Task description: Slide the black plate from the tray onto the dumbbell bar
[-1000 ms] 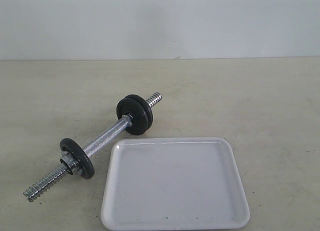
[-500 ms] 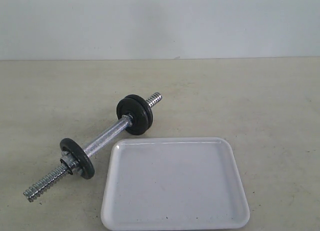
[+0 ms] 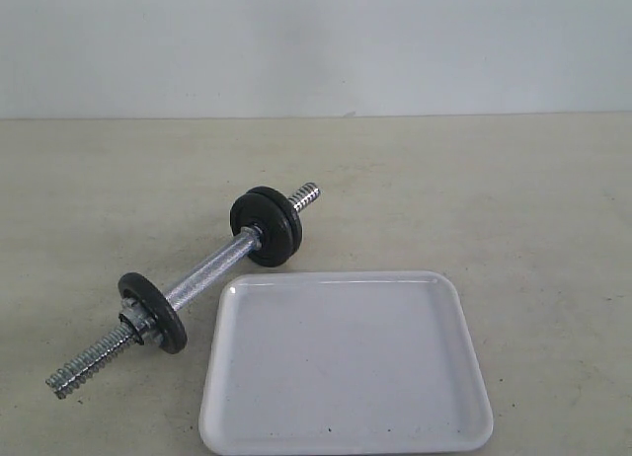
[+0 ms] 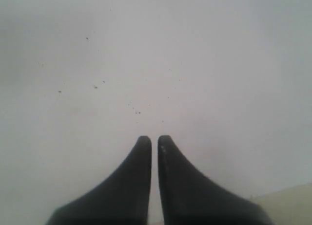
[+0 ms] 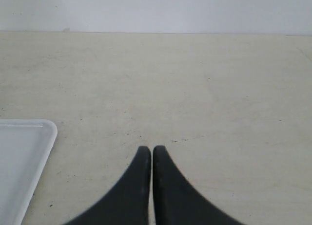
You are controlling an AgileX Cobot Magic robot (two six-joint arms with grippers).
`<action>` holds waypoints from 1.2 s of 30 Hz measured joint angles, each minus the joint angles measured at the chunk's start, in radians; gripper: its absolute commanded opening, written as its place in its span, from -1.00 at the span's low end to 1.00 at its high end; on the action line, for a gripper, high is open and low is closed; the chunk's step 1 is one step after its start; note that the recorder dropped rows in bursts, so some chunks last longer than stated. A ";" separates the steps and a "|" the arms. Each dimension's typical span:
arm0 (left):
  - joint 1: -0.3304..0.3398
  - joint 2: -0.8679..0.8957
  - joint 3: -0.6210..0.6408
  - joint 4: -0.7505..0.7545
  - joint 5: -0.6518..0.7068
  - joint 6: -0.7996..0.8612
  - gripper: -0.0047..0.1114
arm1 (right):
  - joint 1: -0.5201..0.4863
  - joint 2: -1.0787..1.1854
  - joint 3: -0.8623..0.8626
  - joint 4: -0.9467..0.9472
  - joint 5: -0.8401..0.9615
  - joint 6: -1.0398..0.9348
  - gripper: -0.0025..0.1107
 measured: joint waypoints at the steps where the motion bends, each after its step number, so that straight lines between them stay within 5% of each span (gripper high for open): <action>1: 0.000 0.000 0.008 0.009 0.000 -0.011 -0.84 | 0.000 0.000 0.000 0.000 0.000 0.000 -0.96; 7: 0.000 0.000 0.040 0.103 0.028 -0.101 -0.84 | 0.000 0.000 0.000 0.000 0.000 0.000 -0.96; 19: 0.001 0.000 0.047 0.126 0.581 -0.135 -0.84 | 0.000 0.000 0.000 0.000 0.000 0.000 -0.96; 26: 0.008 0.000 0.047 0.126 0.606 -0.139 -0.84 | 0.000 0.000 0.000 0.000 0.000 0.000 -0.96; 36: 0.147 0.000 0.047 0.130 0.604 -0.201 -0.84 | 0.000 0.000 0.000 0.000 0.000 0.000 -0.96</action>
